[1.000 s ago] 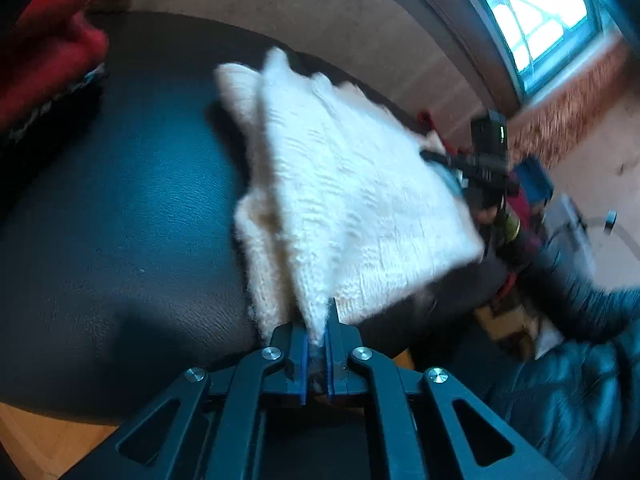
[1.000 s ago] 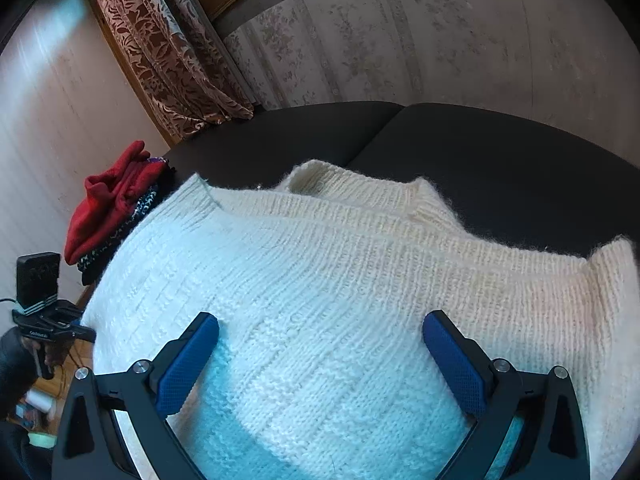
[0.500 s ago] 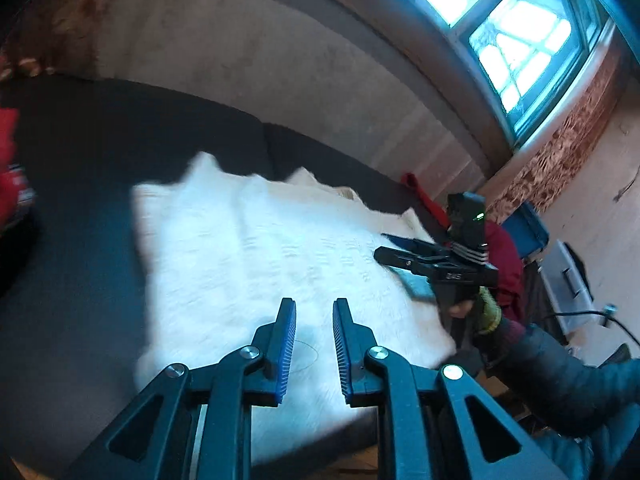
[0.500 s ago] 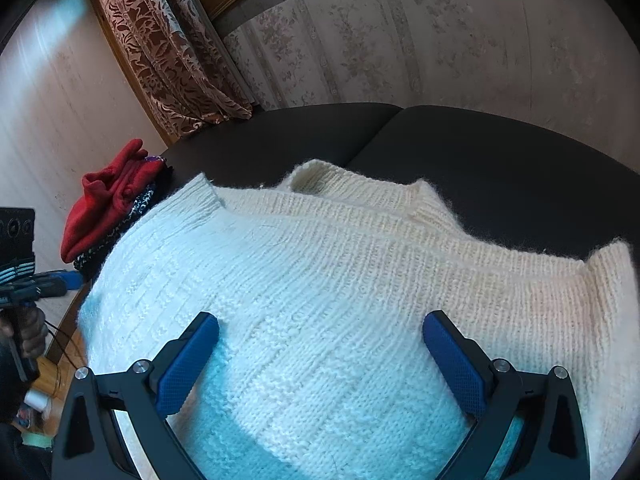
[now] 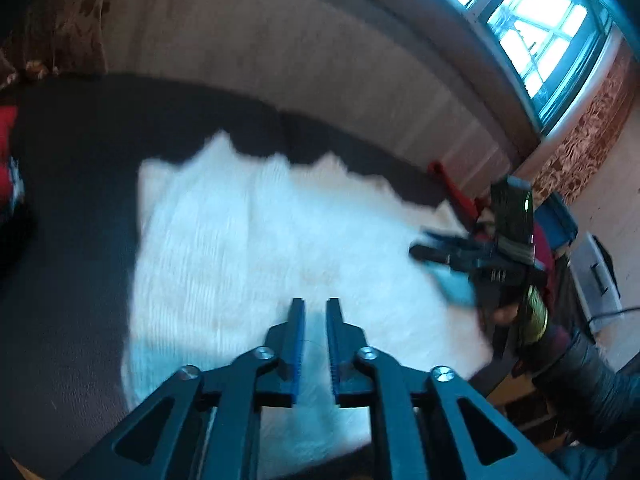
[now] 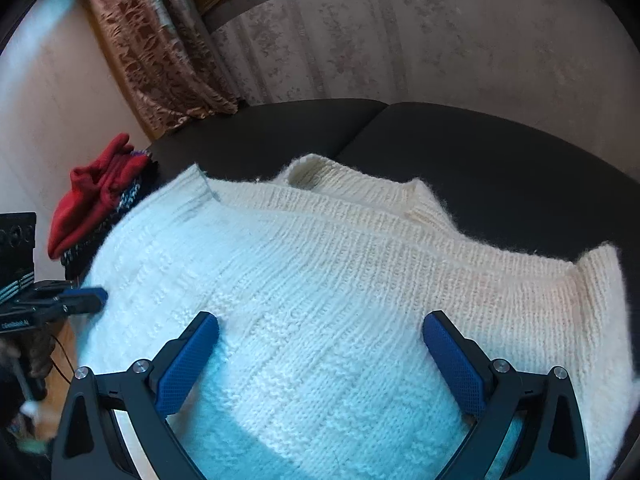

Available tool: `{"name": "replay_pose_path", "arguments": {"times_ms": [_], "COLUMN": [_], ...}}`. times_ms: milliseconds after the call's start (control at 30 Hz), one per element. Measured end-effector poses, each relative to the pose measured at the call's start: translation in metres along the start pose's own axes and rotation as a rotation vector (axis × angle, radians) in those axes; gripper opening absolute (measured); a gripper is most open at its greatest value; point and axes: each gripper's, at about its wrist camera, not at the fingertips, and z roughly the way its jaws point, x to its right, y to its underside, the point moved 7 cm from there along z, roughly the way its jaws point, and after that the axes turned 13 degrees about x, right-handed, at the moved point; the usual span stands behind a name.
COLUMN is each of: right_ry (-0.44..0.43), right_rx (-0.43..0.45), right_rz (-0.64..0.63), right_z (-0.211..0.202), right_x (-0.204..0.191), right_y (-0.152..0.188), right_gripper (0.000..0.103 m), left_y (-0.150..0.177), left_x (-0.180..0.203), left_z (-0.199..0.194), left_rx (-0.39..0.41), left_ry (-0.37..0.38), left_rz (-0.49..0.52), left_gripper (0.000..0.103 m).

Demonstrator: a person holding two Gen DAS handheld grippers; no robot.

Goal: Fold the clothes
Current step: 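Grasp the cream sweater edge with the left tool, then lift and fold the sweater over onto itself with the left tool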

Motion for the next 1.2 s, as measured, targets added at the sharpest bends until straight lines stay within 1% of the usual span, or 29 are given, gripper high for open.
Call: {"name": "replay_pose_path", "arguments": {"times_ms": [33, 167, 200, 267, 300, 333, 367, 400, 433, 533, 567, 600, 667, 700, 733, 800, 833, 867, 900, 933, 967, 1000, 1067, 1133, 1200], "right_ry": [-0.002, 0.044, 0.054, 0.115, 0.148, 0.178, 0.190, 0.182, 0.171, 0.176, 0.179, 0.175, 0.162, 0.153, 0.149, 0.144, 0.144, 0.144, 0.145, 0.145, 0.147, 0.149, 0.154, 0.160, 0.164], "right_rx": [0.007, 0.027, 0.025, 0.012, 0.005, -0.010, -0.021, -0.010, 0.012, 0.005, 0.004, 0.010, 0.027, 0.036, 0.042, 0.049, 0.051, 0.051, 0.052, 0.052, 0.052, 0.052, 0.052, 0.051, 0.050], "right_rz": [0.013, -0.013, -0.004, 0.021, 0.034, 0.060, 0.086, 0.111, 0.125, 0.099, 0.086, 0.088, 0.101, 0.111, 0.115, 0.121, 0.121, 0.120, 0.119, 0.118, 0.116, 0.115, 0.109, 0.104, 0.100], "right_z": [-0.005, -0.028, -0.032, -0.034, -0.035, -0.032, -0.028, -0.025, -0.024, -0.018, -0.017, -0.017, -0.020, -0.022, -0.022, -0.023, -0.023, -0.022, -0.022, -0.021, -0.021, -0.021, -0.022, -0.022, -0.022], "right_x": [-0.002, 0.005, 0.010, 0.030, 0.041, 0.054, 0.066, 0.074, 0.077, 0.077, 0.077, 0.077, 0.078, 0.079, 0.080, 0.080, 0.079, 0.078, 0.078, 0.077, 0.077, 0.076, 0.076, 0.076, 0.076], "right_y": [-0.002, -0.006, -0.006, -0.003, -0.001, 0.003, 0.009, 0.012, 0.011, 0.006, 0.006, 0.006, 0.005, 0.004, 0.005, 0.006, 0.006, 0.007, 0.007, 0.006, 0.006, 0.006, 0.007, 0.008, 0.008], "right_gripper": [0.103, 0.103, 0.103, 0.103, 0.103, 0.103, 0.103, 0.103, 0.103, 0.103, 0.103, 0.103, 0.103, 0.103, 0.103, 0.103, 0.103, 0.103, 0.103, 0.103, 0.103, 0.103, 0.103, 0.103, 0.103], "left_y": [-0.008, -0.039, -0.042, -0.044, -0.043, -0.039, -0.036, -0.035, -0.035, -0.035, -0.036, -0.037, -0.042, -0.044, -0.046, -0.050, -0.050, -0.049, -0.048, -0.045, -0.042, -0.040, -0.036, -0.031, -0.024], "left_x": [0.000, 0.001, -0.001, -0.011, -0.020, -0.037, -0.051, -0.056, -0.055, -0.053, -0.053, -0.054, -0.063, -0.067, -0.070, -0.077, -0.079, -0.081, -0.083, -0.085, -0.088, -0.092, -0.098, -0.105, -0.104], "left_z": [0.004, 0.023, 0.032, 0.048, 0.057, 0.065, 0.070, 0.070, 0.071, 0.071, 0.071, 0.070, 0.057, 0.049, 0.038, 0.013, 0.004, -0.002, -0.006, -0.008, -0.006, -0.003, 0.004, 0.010, 0.014], "left_rx": [0.006, 0.024, 0.018, 0.006, -0.008, -0.033, -0.028, -0.004, 0.006, 0.031, 0.031, 0.032, 0.046, 0.062, 0.086, 0.130, 0.134, 0.131, 0.121, 0.097, 0.064, 0.037, -0.007, -0.034, -0.055], "left_ry": [-0.006, -0.029, -0.053, -0.134, -0.190, -0.257, -0.289, -0.295, -0.309, -0.347, -0.333, -0.300, -0.215, -0.200, -0.205, -0.230, -0.228, -0.221, -0.207, -0.184, -0.164, -0.158, -0.144, -0.135, -0.090], "left_rz": [0.011, 0.058, 0.073, 0.098, 0.099, 0.081, 0.055, 0.047, 0.060, 0.095, 0.076, 0.030, -0.105, -0.140, -0.149, -0.134, -0.130, -0.129, -0.132, -0.141, -0.153, -0.162, -0.166, -0.173, -0.192], "left_gripper": [0.014, 0.016, 0.016, 0.016, 0.016, 0.017, 0.015, 0.014, 0.012, 0.012, 0.012, 0.012, 0.012, 0.012, 0.014, 0.017, 0.021, 0.027, 0.030, 0.036, 0.044, 0.048, 0.050, 0.051, 0.051]}}
